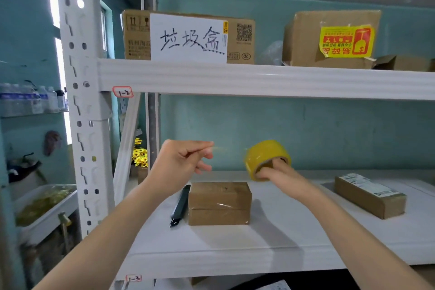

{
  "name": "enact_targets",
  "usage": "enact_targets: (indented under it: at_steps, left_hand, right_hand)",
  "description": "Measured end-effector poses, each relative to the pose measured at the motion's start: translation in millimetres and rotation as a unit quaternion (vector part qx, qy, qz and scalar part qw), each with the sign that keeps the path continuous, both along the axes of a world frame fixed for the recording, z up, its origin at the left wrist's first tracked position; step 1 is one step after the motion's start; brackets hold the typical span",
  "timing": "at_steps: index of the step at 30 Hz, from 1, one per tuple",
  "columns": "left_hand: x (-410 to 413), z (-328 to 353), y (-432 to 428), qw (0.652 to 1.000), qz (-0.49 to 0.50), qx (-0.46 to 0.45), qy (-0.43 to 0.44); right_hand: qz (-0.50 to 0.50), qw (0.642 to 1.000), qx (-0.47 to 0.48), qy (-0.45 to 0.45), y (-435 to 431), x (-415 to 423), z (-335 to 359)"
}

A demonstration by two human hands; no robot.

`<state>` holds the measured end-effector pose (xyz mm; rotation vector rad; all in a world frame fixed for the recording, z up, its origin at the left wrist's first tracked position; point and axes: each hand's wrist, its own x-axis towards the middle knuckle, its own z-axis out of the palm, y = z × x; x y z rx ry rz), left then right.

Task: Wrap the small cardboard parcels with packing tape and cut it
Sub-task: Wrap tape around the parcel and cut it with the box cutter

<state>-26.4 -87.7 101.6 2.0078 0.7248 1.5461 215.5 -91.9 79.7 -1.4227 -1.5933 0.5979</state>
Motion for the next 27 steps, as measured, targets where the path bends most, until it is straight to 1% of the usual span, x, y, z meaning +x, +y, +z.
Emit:
enact_targets:
  at_steps: [1,2,3,4,5,7,9,10,11,12,15,16,18,19,21,24,25,27]
  left_hand:
    - [-3,0,1,1.000,0.003,0.013,0.019]
    - [-5,-1,2,1.000,-0.001,0.016,0.024]
    - [-7,-1,3,1.000,-0.015,0.013,0.012]
    - [-9,-1,4,0.999,-0.034,0.008,-0.010]
    - [-10,-3,6,0.998,-0.059,0.002,-0.038]
    - [-10,-6,10,0.986,-0.116,-0.039,-0.113]
    - [-15,-8,16,0.957,-0.180,-0.112,-0.200]
    - [-19,-8,19,0.937,-0.209,-0.148,-0.236]
    - [-23,-8,22,0.926,-0.221,-0.173,-0.253]
    - [-25,-9,26,0.925,-0.209,-0.195,-0.249]
    - [-13,-12,34,0.948,-0.091,-0.243,-0.182]
    - [-5,-13,33,0.954,-0.070,-0.248,-0.152]
    - [15,-13,31,0.973,-0.053,-0.218,-0.047]
    - [24,-11,29,0.979,-0.057,-0.194,-0.001]
    - [43,-5,25,0.977,-0.101,-0.181,0.058]
    - [53,1,28,0.951,-0.188,-0.208,0.128]
    - [51,-1,32,0.944,-0.211,-0.218,0.133]
    - [43,-4,36,0.931,-0.247,-0.253,0.096]
  right_hand:
    - [-0.015,0.995,0.017,0.096,0,0,3]
    - [-0.014,0.980,0.011,0.200,2,1,7]
    - [0.010,0.957,-0.009,0.291,2,2,10]
    - [0.028,0.935,-0.024,0.353,4,3,12]
    - [0.025,0.919,-0.024,0.392,6,2,13]
    - [-0.046,0.901,0.019,0.432,9,0,15]
    - [-0.139,0.883,0.070,0.442,11,-4,11]
    - [-0.168,0.876,0.092,0.443,9,-4,9]
    - [-0.185,0.867,0.115,0.448,9,-3,5]
    - [-0.191,0.862,0.132,0.451,8,-1,1]
    - [-0.197,0.863,0.173,0.431,2,-3,-5]
    - [-0.190,0.864,0.187,0.428,0,-5,-6]
    - [-0.156,0.863,0.205,0.434,-2,-14,-1]
    - [-0.138,0.863,0.208,0.439,-4,-18,3]
    - [-0.102,0.867,0.216,0.438,-7,-21,10]
    - [-0.049,0.878,0.228,0.417,-10,-21,16]
    - [-0.037,0.883,0.225,0.411,-13,-21,19]
    - [-0.038,0.889,0.229,0.394,-17,-16,23]
